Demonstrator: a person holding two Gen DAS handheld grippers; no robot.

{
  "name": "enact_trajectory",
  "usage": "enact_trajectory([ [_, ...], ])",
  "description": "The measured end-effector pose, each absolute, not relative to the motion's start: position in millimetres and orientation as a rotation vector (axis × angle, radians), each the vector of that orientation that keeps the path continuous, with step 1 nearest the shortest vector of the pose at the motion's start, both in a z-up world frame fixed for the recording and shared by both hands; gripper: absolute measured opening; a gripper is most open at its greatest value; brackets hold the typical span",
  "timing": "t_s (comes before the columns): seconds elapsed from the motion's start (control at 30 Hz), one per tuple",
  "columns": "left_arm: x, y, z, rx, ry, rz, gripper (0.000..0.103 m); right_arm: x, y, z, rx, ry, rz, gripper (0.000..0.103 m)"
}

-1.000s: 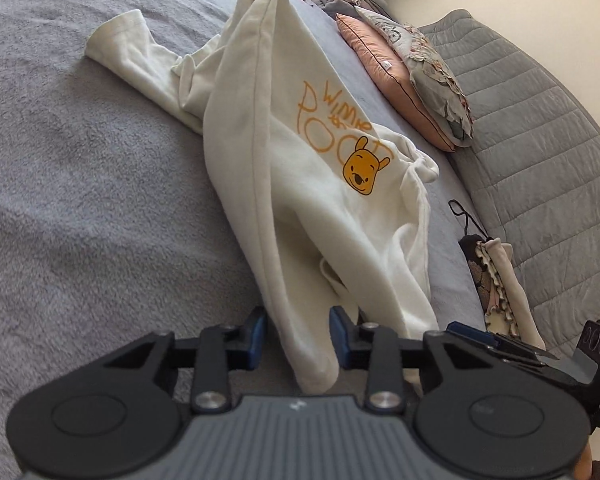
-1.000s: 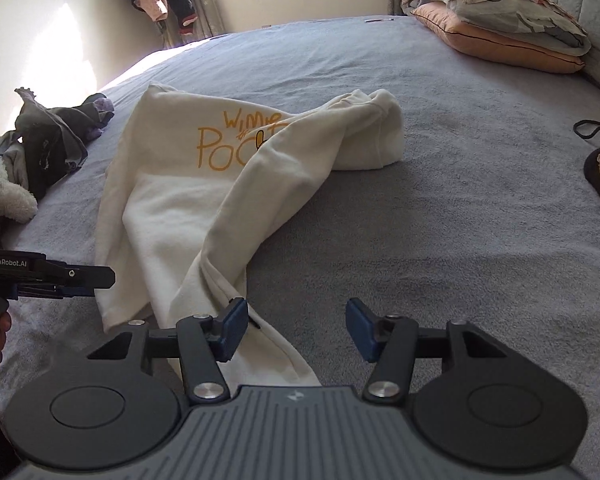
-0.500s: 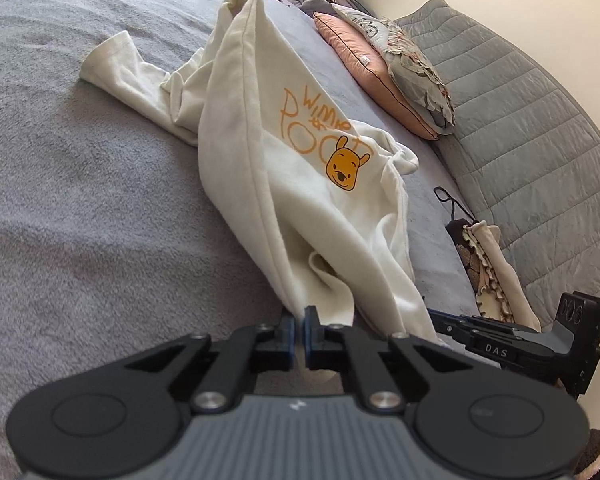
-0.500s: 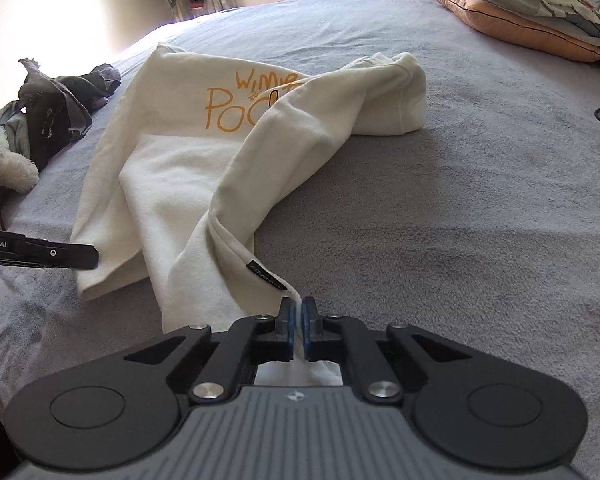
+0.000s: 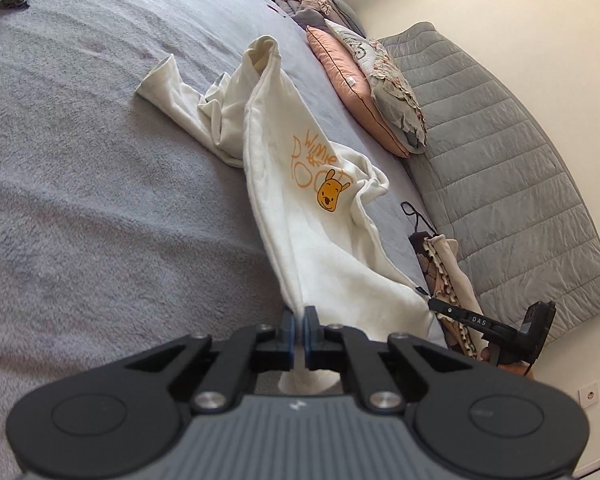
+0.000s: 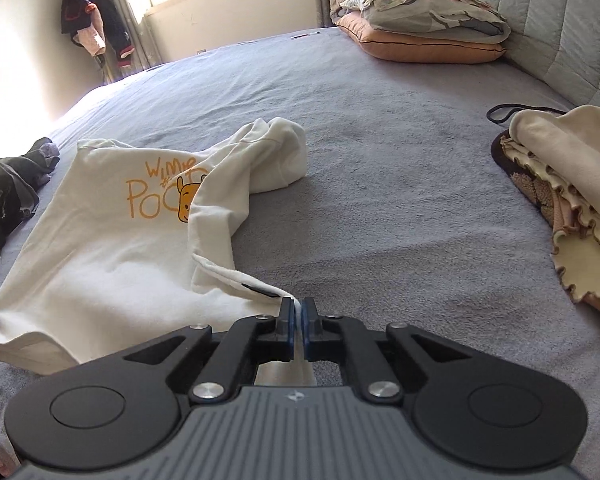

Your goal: Fold clothes

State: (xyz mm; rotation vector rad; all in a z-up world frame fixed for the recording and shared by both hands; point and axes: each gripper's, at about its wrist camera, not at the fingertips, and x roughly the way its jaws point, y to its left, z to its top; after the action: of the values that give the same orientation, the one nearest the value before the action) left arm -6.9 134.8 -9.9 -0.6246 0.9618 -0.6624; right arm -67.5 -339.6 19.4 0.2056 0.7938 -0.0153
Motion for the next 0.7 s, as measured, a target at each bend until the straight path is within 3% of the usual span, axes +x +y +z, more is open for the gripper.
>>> enact_trajectory([
  [0.7, -13.8, 113.4, -54.3, -0.324, 1.215, -0.758, 0.004, -56.2, -323.3, -20.8, -0.056, 1.090, 0.062, 0.004],
])
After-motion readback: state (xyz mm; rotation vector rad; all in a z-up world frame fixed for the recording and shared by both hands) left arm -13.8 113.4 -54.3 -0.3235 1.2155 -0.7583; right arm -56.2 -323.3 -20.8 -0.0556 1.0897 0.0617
